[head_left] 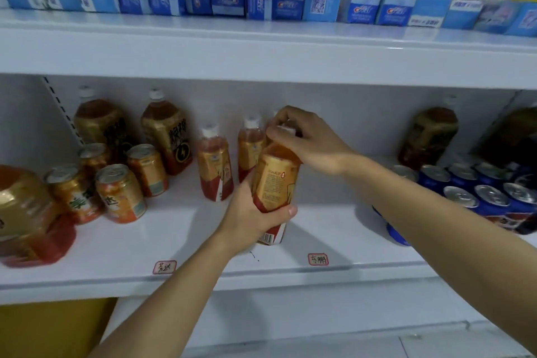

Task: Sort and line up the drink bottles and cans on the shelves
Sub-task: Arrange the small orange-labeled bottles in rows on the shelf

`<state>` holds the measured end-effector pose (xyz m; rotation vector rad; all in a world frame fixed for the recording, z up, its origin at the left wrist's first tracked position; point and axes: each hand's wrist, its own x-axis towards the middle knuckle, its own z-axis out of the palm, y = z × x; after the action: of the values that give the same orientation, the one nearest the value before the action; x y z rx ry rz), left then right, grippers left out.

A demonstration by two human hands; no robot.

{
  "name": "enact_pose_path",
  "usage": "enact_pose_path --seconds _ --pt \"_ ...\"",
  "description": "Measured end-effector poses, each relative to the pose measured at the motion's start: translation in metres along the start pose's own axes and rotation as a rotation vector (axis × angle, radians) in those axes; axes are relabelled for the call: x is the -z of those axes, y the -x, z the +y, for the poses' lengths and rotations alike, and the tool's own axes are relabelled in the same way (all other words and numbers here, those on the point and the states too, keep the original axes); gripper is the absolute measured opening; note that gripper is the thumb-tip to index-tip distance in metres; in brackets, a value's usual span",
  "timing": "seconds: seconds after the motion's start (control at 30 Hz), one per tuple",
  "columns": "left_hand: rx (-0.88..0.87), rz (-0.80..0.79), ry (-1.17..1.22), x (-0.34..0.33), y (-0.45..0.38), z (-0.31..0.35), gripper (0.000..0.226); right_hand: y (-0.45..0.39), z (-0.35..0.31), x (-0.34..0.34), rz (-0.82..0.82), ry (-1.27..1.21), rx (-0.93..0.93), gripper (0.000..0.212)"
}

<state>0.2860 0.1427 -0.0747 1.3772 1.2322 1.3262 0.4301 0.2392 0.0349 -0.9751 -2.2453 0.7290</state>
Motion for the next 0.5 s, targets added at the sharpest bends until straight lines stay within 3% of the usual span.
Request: enact_pose_path --seconds 0.17,0.23,0.3,0.4,0.5 --pt "0.150 0.147 0.117 0.024 0.019 -0.011 0.047 -0.015 -0.006 -0.032 -0.033 -0.203 -0.088 0.039" --pt "0.101 0.230 -0.027 0.031 0.026 -0.011 0.055 -0.021 -0.015 -0.049 -0.114 -0.085 -0.077 0.056" --pt "0.043 0.284 -0.162 0.034 0.035 -0.009 0.064 -0.024 -0.021 -0.064 -0.139 0.017 -0.013 0.059" --pt "0.044 0.133 -0.077 0.042 0.042 -0.011 0.073 -0.029 -0.027 -0.064 -0.107 0.030 0.075 0.037" --pt "0.158 -0.126 0.179 0.063 0.043 -0.018 0.084 -0.031 -0.022 -0.047 -0.152 -0.216 0.073 0.023"
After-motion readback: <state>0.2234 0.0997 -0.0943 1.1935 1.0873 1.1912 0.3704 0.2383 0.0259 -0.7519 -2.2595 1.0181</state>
